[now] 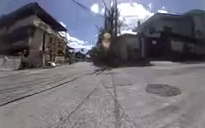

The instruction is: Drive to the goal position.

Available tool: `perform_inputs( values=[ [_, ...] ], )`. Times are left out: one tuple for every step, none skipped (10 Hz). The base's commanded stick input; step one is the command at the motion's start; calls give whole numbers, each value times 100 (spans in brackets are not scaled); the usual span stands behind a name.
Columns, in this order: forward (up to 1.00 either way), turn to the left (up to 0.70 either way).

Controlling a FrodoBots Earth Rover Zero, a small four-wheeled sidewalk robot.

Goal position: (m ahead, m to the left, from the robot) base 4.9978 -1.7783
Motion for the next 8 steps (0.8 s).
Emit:
perform_inputs(
  values=[
    [100,-40],
    [100,-40],
    [100,-40],
    [100,-40],
    [100,-40],
    [100,-40],
    [100,-40],
    [100,-40]
  ],
)
